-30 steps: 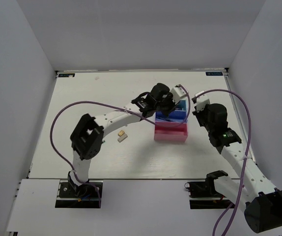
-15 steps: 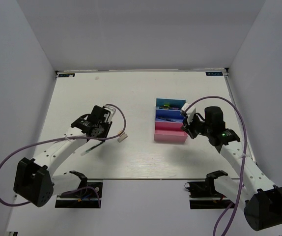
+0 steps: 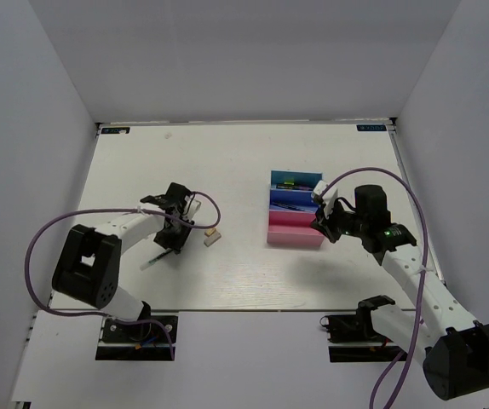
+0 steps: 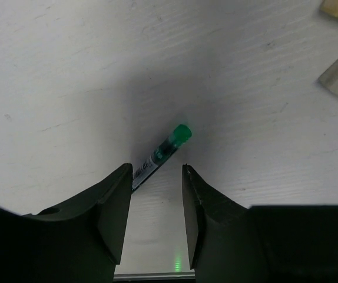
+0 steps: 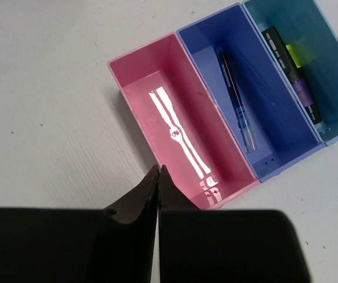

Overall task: Sort the stationery into containers
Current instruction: Pick up the pen from the center of the board, then place the pen in the storage box, then pick up the stationery from the center of the board.

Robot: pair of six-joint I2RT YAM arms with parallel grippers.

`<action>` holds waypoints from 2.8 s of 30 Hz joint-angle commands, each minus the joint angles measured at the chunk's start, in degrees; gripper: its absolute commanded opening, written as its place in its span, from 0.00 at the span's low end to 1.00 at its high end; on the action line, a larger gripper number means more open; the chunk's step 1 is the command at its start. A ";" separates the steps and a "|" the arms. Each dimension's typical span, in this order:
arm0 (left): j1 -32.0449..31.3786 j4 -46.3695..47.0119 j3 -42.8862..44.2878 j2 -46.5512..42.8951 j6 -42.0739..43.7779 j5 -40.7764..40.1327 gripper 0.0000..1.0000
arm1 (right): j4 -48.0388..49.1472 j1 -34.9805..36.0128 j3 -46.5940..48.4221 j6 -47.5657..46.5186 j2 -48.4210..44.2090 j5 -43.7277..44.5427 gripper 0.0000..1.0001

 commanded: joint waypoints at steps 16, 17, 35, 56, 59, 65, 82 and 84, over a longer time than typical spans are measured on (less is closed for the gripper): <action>3.28 0.39 3.34 4.71 2.10 2.01 0.00 | -0.75 -0.30 0.98 -0.80 -1.69 -0.46 0.00; 3.37 -0.66 4.12 3.40 2.01 1.84 0.00 | -0.93 -0.64 0.89 -0.72 -1.69 -0.46 0.00; -26.25 27.80 30.39 3.97 8.33 22.22 0.00 | 10.58 -1.00 -0.95 5.09 -4.50 22.13 0.00; -27.83 33.69 50.45 30.37 9.66 20.65 0.36 | 10.67 -2.23 -0.87 4.30 -4.85 24.51 0.13; -27.57 35.36 47.65 29.67 8.77 19.07 0.65 | 9.62 -2.14 -0.17 4.30 -4.85 23.45 0.19; -27.74 34.84 45.62 24.84 9.12 17.05 0.70 | 6.38 -2.40 0.80 4.21 -4.76 20.21 0.20; 5.95 1.96 -7.88 -39.22 -22.52 8.85 0.67 | -12.45 24.65 32.55 2.52 35.01 1.91 0.36; 8.89 2.49 -11.15 -43.43 -22.51 10.01 0.67 | -14.27 29.72 38.04 8.50 42.67 6.82 0.36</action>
